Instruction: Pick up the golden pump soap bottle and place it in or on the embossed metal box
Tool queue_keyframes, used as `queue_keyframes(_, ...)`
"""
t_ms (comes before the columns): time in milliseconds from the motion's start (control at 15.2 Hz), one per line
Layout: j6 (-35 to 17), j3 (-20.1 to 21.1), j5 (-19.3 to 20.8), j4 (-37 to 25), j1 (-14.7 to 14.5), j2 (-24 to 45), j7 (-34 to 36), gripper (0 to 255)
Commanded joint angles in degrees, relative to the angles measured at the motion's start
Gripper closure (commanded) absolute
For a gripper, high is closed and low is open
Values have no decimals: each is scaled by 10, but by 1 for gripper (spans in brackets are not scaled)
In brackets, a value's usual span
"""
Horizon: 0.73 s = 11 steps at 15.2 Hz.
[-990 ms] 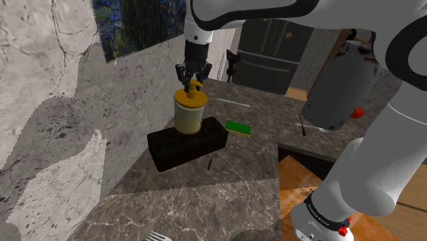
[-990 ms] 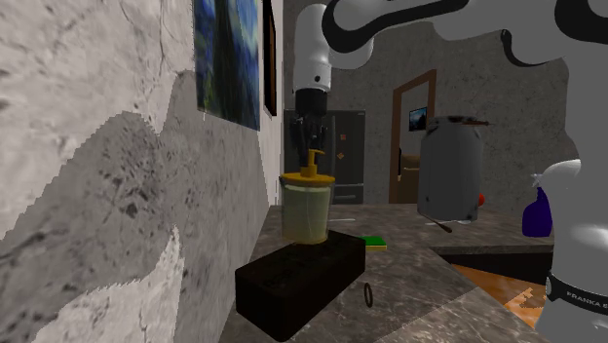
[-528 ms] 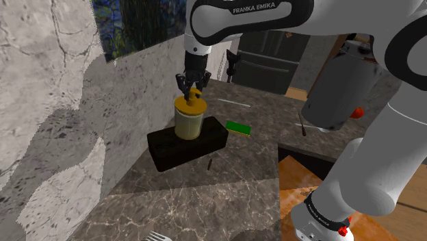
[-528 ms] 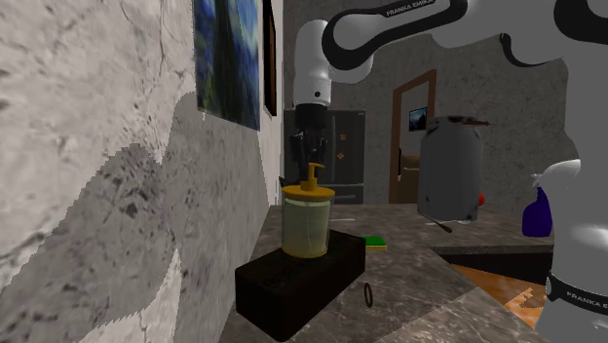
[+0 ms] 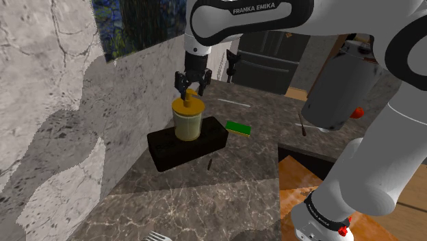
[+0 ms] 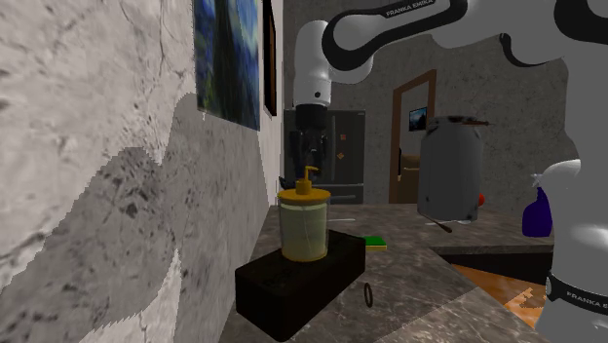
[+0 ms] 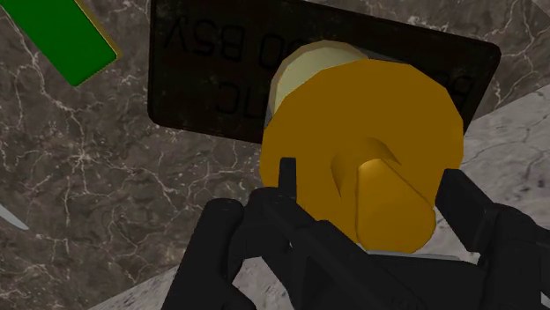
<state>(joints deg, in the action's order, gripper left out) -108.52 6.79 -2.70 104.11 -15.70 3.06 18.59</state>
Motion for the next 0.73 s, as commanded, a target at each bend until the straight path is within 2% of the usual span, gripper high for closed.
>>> queue_keyframes(0, 0, 0, 0, 0, 0, 0, 0, 0)
queue_keyframes(198, 0, 0, 0, 0, 0, 0, 0, 0)
queue_keyframes(462, 72, -1, 0, -67, 2, -5, 0, 0)
queue_keyframes(660, 72, -1, 0, -67, 2, -5, 0, 0)
